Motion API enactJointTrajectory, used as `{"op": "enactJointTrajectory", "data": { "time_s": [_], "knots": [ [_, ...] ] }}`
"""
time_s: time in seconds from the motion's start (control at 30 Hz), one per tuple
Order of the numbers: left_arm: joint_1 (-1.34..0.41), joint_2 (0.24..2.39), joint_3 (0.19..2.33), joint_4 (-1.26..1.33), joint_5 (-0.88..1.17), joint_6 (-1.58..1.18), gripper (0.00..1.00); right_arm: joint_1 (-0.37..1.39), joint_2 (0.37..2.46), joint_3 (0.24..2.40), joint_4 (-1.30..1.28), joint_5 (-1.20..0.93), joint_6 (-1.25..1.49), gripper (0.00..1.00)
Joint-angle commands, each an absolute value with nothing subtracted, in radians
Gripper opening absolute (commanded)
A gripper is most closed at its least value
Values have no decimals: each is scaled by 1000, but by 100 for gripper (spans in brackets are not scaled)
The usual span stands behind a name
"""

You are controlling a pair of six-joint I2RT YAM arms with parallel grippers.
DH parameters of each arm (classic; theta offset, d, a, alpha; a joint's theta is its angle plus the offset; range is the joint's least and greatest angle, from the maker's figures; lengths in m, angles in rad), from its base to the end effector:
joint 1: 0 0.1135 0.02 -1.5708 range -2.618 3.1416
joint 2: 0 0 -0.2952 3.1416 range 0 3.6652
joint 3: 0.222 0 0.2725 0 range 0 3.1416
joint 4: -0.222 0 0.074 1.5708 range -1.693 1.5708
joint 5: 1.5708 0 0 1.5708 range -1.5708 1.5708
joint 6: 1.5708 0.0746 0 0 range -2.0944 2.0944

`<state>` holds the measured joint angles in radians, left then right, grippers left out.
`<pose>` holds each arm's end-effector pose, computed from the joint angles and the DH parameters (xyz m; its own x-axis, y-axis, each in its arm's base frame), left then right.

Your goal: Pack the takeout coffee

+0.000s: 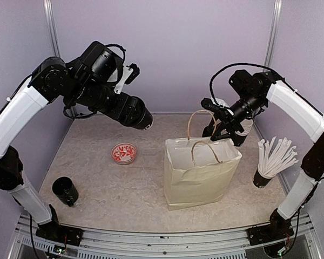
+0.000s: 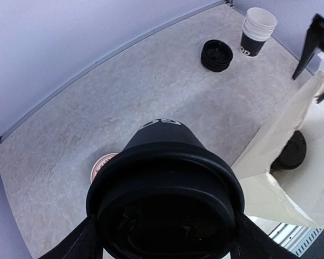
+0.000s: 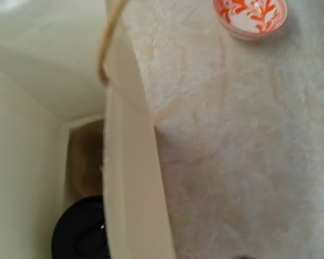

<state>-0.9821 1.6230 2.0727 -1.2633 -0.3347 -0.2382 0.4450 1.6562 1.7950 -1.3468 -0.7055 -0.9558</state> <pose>0.2136 -0.2758 0.4729 -0.5479 0.4193 -0.7238 0.5464 0.8346 0.0699 0.2920 0.1928 0.3815 -0.0496 -0.7125 -0.6999 -0.9981 0.0106 0.0599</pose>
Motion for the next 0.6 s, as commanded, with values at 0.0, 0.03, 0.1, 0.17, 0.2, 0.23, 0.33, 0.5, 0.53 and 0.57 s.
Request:
{"op": "enactJointTrajectory", "data": {
  "time_s": [0.0,0.03,0.1,0.17,0.2,0.23,0.33,0.5,0.53,0.57],
  "knots": [
    [-1059,1570,2141,-1210,-353,-216,75,481,1706,1827,-1376,-697,-913,40],
    [-1078,1564,2147,-1195,-342,-213,75,488,1707,1828,-1368,-698,-902,36],
    [-1106,1549,2146,-1164,-312,-212,75,501,1706,1826,-1342,-694,-871,23],
    [-1123,1541,2146,-1150,-291,-214,75,509,1702,1822,-1320,-700,-843,10],
    [-1129,1538,2146,-1150,-286,-214,75,511,1701,1822,-1303,-702,-824,5],
    [-1132,1536,2144,-1150,-284,-216,75,511,1701,1824,-1287,-708,-805,1],
    [-1143,1536,2130,-1146,-274,-221,75,511,1699,1827,-1201,-709,-714,0],
    [-1163,1549,2124,-1127,-230,-218,75,511,1710,1838,-1122,-684,-611,0],
    [-1167,1558,2125,-1125,-223,-215,75,511,1715,1841,-1119,-687,-603,0],
    [-1171,1564,2127,-1124,-215,-212,75,511,1717,1844,-1117,-692,-597,0]
  ]
}}
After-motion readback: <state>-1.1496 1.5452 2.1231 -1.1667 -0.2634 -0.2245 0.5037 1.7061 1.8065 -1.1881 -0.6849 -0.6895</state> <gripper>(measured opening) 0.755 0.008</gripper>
